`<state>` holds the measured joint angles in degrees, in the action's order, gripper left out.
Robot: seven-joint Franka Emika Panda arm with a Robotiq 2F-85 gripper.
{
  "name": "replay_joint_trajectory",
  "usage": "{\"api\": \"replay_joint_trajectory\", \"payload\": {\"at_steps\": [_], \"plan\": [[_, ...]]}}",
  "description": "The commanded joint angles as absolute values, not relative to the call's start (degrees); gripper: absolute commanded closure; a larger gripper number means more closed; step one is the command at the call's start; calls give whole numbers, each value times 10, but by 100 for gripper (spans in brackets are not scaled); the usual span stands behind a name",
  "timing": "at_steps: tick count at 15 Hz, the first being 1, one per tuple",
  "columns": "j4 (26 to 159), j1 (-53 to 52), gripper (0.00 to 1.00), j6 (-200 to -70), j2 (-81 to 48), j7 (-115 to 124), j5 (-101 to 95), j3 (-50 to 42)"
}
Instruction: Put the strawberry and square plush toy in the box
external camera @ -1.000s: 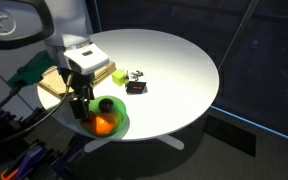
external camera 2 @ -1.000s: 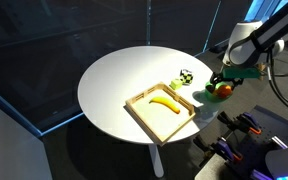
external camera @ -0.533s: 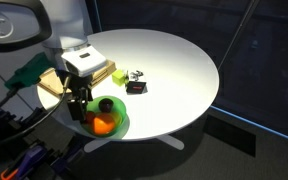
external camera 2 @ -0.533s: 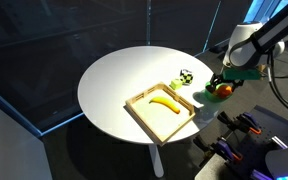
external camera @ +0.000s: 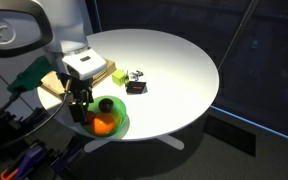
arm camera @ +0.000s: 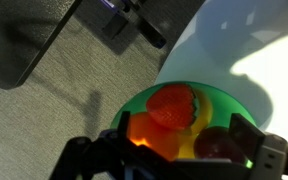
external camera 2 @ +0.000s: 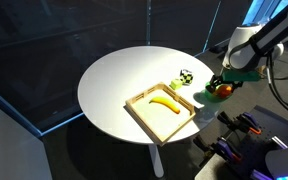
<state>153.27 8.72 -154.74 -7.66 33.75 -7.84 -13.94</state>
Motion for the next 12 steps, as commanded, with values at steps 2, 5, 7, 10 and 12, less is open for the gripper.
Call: {"api": "replay_joint_trajectory", "payload": {"at_steps": [2, 5, 7, 10, 12], "plan": [[1539, 72, 0, -1567, -82, 355, -96, -155], [1538, 68, 0, -1572, -89, 354, -95, -160], [1538, 64, 0, -1574, -92, 354, -94, -163], [1538, 59, 0, -1575, -95, 352, -93, -168], [1538, 56, 4, -1576, -96, 354, -95, -171]]}}
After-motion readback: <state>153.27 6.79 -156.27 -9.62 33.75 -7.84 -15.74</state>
